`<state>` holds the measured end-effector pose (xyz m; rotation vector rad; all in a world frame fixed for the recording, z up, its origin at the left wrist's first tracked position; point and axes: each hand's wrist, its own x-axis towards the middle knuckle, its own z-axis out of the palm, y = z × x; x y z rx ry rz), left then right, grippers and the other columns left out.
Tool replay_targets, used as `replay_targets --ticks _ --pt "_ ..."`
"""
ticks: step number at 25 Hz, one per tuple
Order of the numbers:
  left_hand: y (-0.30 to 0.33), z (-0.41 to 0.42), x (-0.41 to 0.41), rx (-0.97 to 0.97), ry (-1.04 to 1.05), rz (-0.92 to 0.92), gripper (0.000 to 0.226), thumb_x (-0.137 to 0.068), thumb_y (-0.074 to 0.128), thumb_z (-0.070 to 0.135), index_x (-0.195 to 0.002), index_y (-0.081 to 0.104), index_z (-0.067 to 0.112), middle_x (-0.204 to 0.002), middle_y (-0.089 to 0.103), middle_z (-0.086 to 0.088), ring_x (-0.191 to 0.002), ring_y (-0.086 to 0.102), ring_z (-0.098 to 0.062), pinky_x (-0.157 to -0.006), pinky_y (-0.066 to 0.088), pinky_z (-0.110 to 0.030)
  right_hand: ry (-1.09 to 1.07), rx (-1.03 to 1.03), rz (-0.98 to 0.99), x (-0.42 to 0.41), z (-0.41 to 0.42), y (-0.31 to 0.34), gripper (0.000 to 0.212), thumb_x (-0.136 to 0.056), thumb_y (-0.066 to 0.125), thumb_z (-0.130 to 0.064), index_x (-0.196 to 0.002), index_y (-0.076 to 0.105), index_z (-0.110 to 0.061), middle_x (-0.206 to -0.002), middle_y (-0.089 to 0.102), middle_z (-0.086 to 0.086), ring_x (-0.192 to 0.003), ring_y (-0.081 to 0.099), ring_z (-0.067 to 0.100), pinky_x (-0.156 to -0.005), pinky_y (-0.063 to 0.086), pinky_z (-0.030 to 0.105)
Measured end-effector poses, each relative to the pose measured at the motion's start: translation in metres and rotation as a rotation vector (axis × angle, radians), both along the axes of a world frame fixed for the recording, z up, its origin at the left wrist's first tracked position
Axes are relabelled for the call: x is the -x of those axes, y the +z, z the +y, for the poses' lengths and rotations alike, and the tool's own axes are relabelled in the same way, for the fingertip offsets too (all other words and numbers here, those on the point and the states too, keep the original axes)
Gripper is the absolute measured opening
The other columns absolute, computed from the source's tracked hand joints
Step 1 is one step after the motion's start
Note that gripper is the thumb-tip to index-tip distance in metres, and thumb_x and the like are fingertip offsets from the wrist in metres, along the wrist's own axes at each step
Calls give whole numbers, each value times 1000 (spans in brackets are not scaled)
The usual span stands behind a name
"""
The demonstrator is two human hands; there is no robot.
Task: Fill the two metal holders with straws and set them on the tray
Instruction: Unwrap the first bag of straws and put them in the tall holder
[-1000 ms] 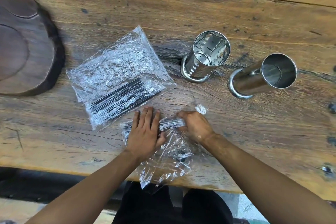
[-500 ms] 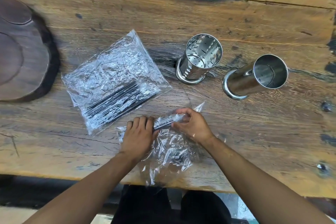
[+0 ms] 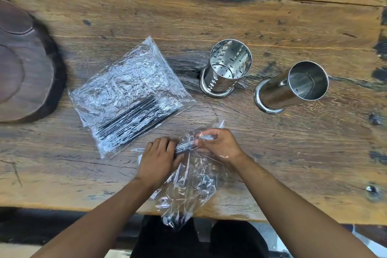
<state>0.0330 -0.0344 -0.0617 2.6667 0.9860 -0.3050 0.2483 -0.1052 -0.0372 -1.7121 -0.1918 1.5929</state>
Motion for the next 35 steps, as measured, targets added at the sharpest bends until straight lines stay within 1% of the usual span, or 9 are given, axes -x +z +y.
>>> replay_targets --ticks 3,9,12,15,17,22,27,30,35 --pt "-3 8 13 25 16 29 52 -97 36 59 -123 55 18 -111 60 -6 -99 59 -26 -85 49 -41 -55 18 24 -27 -8 1 26 -78 81 4 -102 72 3 -97 78 19 -85 78 30 -77 64 34" --pt "-4 11 17 9 -32 31 42 -100 36 44 -127 53 17 -113 61 -6 -98 59 -27 -83 49 -41 -65 -30 12 -63 -36 -1 18 -81 78 7 -95 70 0 -91 74 14 -80 77 23 -71 63 29" --pt "-4 15 10 53 0 25 28 -102 48 33 -124 57 19 -113 62 -5 -98 57 -28 -84 44 -43 199 -63 -136 -64 -42 -4 31 -81 83 -4 -107 71 -14 -111 72 4 -79 75 12 -70 59 24" --pt "-1 20 8 68 -14 44 26 -103 49 33 -122 58 19 -113 63 -5 -98 58 -29 -85 44 -42 571 -107 -434 -70 -37 -1 47 -74 90 -32 -117 71 -33 -120 69 -14 -104 66 0 -92 50 20" --pt "0 21 7 77 -26 75 28 -104 44 36 -125 56 20 -116 62 -4 -101 57 -28 -86 44 -42 779 -83 -568 -73 -29 4 55 -72 88 -43 -123 68 -35 -121 70 -16 -107 64 2 -95 49 22" --pt "3 20 6 99 -19 101 32 -104 40 36 -127 55 20 -121 60 -4 -105 56 -27 -89 42 -42 1197 -39 -944 -56 -11 13 44 -72 81 -47 -111 62 -38 -87 71 -13 -84 66 14 -85 48 30" --pt "2 20 7 105 -6 87 31 -103 42 37 -125 55 20 -121 59 -4 -106 55 -27 -90 41 -41 1395 27 -946 -34 -1 12 51 -79 75 -56 -118 58 -28 -86 64 -9 -88 62 16 -94 48 38" --pt "0 20 7 96 7 75 31 -103 42 38 -124 55 21 -119 60 -3 -105 56 -26 -89 41 -41 1336 10 -952 -22 -6 8 58 -85 75 -44 -130 49 -18 -87 62 -3 -84 62 17 -86 55 37" --pt "-3 19 9 67 -7 38 33 -101 43 43 -122 55 21 -112 60 -2 -100 56 -26 -85 42 -41 1261 18 -1042 -16 -21 6 38 -89 62 -7 -124 49 -14 -73 56 1 -63 61 16 -64 59 35"
